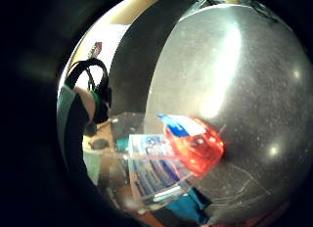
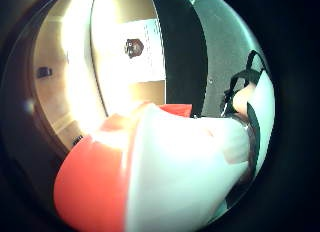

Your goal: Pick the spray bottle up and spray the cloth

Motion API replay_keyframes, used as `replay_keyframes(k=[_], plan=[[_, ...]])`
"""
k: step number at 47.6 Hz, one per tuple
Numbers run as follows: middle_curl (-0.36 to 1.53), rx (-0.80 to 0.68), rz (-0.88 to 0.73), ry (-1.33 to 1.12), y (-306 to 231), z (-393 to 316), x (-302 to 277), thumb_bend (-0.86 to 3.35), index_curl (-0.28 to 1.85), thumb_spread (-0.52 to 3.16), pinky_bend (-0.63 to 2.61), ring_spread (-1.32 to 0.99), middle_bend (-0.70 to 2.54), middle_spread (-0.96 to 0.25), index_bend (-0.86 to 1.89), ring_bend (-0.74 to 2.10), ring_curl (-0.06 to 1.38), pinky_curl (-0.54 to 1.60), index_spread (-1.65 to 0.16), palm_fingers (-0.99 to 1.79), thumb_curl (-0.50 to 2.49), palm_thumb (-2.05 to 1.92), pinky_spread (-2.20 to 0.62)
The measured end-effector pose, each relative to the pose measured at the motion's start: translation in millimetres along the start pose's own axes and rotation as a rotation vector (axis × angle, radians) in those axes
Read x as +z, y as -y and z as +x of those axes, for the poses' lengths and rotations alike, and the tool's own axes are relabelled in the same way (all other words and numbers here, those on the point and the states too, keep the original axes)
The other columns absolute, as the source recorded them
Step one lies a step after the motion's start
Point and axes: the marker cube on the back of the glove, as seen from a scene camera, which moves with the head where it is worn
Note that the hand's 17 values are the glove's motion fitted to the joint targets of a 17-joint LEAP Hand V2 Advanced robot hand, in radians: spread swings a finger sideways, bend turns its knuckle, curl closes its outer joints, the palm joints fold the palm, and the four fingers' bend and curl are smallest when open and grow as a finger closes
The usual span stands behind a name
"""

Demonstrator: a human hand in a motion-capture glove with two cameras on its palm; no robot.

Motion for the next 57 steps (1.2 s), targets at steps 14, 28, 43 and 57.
replay_keyframes(k=[14, 28, 43, 57], plan=[[0.46, -0.267, -0.321, -0.355, 53, -42, 43, -0.03, 0.47, 0.44, 0.32, -0.16, 0.49, -0.10, 0.33, 0.51, 0.40, 0.37, -0.18, 1.40, 0.58, 0.93, -0.19], [0.48, -0.613, -0.803, -0.924, 17, -105, 98, -0.04, 0.50, 0.28, 0.34, -0.16, 0.52, -0.10, 0.39, 0.53, 0.42, 0.38, -0.16, 1.40, 0.65, 0.92, -0.22], [0.48, -1.069, -0.825, -1.458, -66, -146, 126, -0.04, 0.51, 0.23, 0.35, -0.16, 0.53, -0.11, 0.44, 0.53, 0.42, 0.38, -0.17, 1.40, 0.70, 0.90, -0.23], [0.48, -1.218, -0.797, -1.665, -115, -114, 145, -0.04, 0.51, 0.22, 0.36, -0.17, 0.54, -0.11, 0.44, 0.54, 0.43, 0.39, -0.17, 1.40, 0.72, 0.90, -0.23]])
